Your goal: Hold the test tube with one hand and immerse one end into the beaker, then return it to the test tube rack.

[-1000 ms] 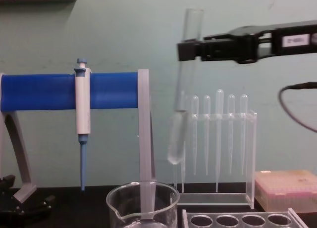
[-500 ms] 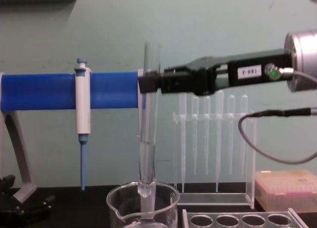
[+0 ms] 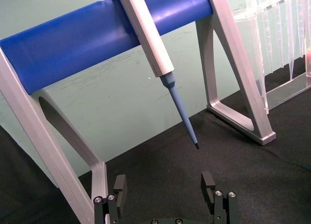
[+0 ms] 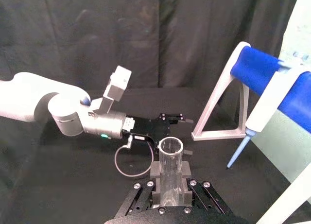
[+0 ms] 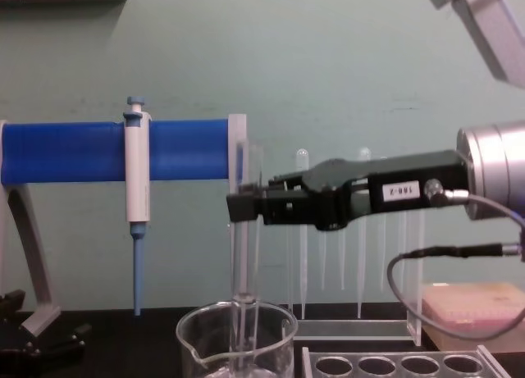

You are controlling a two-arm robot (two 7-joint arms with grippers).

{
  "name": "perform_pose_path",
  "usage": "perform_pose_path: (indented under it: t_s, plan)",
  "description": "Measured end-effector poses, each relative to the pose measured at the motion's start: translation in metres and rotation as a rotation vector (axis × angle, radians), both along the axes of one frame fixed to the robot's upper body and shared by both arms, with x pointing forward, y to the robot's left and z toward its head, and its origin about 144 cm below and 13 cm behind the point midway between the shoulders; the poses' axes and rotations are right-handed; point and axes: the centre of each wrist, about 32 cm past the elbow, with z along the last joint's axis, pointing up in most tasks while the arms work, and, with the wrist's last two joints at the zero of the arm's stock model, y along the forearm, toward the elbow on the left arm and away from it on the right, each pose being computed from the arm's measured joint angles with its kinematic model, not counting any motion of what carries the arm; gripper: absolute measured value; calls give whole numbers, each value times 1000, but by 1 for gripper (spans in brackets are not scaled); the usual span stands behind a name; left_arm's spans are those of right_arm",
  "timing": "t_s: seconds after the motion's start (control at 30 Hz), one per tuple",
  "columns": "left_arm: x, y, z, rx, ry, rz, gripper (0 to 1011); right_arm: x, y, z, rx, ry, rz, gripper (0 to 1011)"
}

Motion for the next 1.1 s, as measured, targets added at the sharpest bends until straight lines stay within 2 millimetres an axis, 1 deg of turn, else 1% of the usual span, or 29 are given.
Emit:
perform_pose_path:
  t_s: [0.27,0.47,1.1]
  plan:
    - [0,0,0,0,0,0,1000,4,0,-17,-3,6,-14,238]
    - [0,0,0,0,0,0,1000,7,0,-26,-7,11,-26,238]
    - [0,0,0,0,0,0,1000,11,5,-42,-14,31,-45,238]
